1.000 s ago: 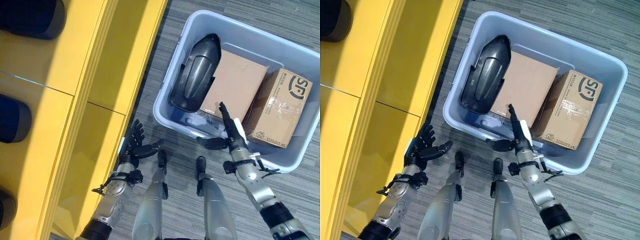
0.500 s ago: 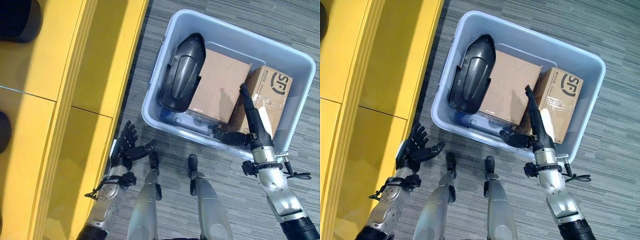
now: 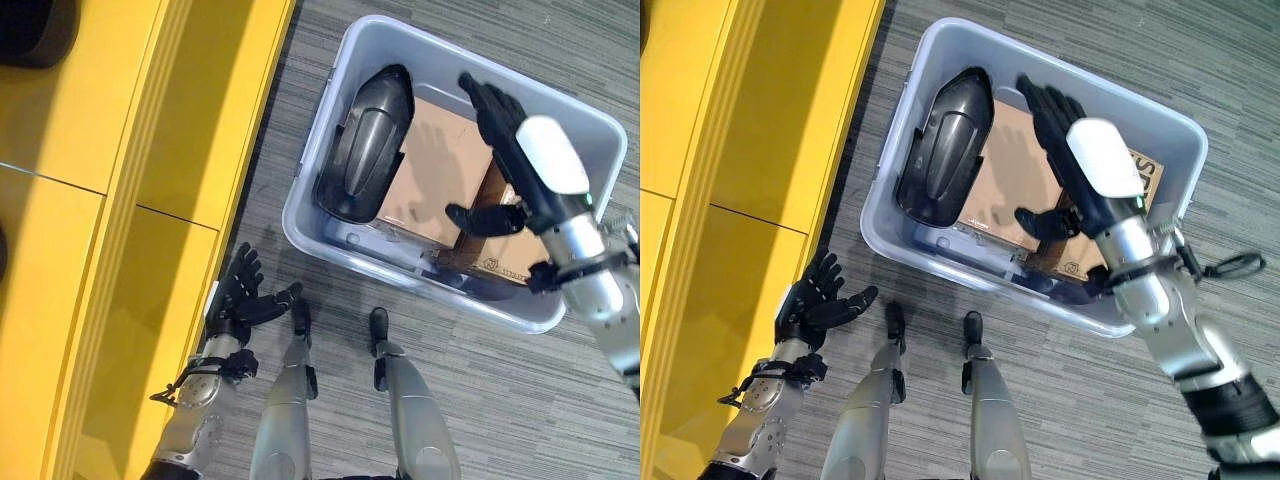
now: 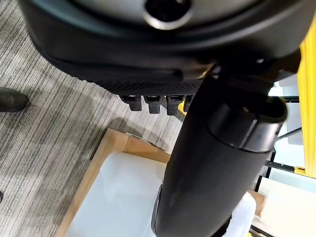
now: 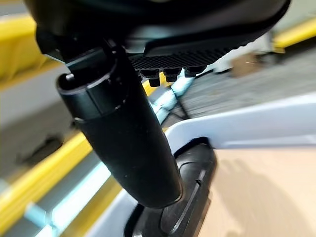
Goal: Move parts from the plastic box to the shelf.
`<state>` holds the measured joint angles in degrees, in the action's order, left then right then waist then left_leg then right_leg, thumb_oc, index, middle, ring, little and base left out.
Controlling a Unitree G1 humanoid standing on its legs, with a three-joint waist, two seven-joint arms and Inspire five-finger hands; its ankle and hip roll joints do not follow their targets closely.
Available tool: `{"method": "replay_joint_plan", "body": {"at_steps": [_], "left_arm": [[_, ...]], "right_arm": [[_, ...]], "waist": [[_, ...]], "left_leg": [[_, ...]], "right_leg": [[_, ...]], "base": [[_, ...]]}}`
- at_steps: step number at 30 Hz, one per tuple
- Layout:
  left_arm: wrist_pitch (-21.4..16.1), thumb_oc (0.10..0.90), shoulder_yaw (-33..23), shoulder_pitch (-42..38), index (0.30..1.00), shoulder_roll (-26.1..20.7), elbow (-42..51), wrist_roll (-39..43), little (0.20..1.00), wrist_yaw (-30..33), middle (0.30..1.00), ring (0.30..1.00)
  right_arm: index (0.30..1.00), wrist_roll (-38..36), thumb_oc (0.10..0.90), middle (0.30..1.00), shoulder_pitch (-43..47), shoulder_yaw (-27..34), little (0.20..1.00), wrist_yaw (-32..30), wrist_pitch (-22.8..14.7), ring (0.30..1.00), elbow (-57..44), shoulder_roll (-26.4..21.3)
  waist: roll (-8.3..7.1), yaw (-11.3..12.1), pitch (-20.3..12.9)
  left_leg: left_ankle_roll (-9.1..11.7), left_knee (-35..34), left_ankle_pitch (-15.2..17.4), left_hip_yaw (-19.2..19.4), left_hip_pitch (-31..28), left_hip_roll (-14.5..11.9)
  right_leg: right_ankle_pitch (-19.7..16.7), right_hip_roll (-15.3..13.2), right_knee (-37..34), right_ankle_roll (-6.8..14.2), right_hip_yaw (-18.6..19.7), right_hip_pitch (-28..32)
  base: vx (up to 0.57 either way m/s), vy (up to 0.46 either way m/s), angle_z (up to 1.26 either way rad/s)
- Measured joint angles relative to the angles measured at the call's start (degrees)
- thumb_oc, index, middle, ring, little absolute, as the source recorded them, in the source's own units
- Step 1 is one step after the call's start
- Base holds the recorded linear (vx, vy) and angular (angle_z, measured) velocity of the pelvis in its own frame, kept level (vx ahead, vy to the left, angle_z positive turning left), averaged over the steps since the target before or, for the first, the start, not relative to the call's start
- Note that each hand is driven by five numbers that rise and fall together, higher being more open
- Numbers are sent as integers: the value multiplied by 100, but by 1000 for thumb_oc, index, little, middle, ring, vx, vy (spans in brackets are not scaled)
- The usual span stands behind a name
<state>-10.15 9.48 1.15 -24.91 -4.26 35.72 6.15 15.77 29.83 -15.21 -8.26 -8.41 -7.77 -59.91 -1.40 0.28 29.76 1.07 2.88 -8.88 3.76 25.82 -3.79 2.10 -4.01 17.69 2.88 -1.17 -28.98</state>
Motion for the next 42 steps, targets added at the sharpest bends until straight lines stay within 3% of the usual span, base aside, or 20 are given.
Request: {"method": "replay_joint_plan", "body": {"at_steps": [4, 5, 7, 12, 25, 42], "left_arm": [[-3, 900, 79, -47, 1000, -144, 22, 11, 1000, -74, 1000, 1000], [-10, 900, 95, -54, 1000, -157, 30, 13, 1000, -80, 1000, 1000], [-19, 900, 159, -62, 1000, -239, 30, 20, 1000, -114, 1000, 1000], [-20, 900, 255, -55, 1000, -358, -11, 213, 1000, -179, 1000, 1000], [-49, 900, 494, -230, 1000, -355, -57, 219, 1000, -194, 1000, 1000], [-117, 900, 481, -236, 1000, -356, -208, 219, 1000, -187, 1000, 1000]], "right_arm": [[1000, -7, 900, 1000, 1122, -1360, 1000, 175, -151, 1000, 794, -291], [1000, 117, 900, 1000, 1513, -1937, 1000, 291, -136, 1000, 1046, -450], [1000, 349, 900, 1000, 1800, -2491, 1000, 453, -183, 1000, 1235, -673], [1000, 719, 900, 1000, 2546, -3631, 1000, 760, -177, 1000, 1924, -701], [1000, 1132, 900, 1000, 3562, -4874, 1000, 1076, -253, 1000, 2693, -623], [1000, 1521, 900, 1000, 3947, -5063, 1000, 1068, -231, 1000, 2902, -560]], "waist": [[0, 155, 0], [0, 230, 0], [1, 308, 1], [4, 419, 3], [6, 448, 5], [54, 468, 31]], "left_leg": [[5, 12, -4, -12, 10, 9], [9, 14, -8, -35, 27, 15], [18, 22, -25, -107, 86, 20], [20, 31, -40, -116, 124, 36], [28, 32, -63, -144, 199, 40], [37, 35, -96, -195, 351, 52]], "right_leg": [[6, -10, 27, -4, -11, -12], [9, -19, 29, 0, -33, -13], [15, -26, 31, 0, -92, -30], [18, -37, 44, 0, -94, -64], [17, -40, 61, 0, -121, -134], [23, -51, 107, -1, -159, -291]], "base": [[-22, -11, 3], [-20, -13, 5], [-18, -18, 13], [-4, -7, 3], [-1, -1, 0], [0, -1, 1]]}}
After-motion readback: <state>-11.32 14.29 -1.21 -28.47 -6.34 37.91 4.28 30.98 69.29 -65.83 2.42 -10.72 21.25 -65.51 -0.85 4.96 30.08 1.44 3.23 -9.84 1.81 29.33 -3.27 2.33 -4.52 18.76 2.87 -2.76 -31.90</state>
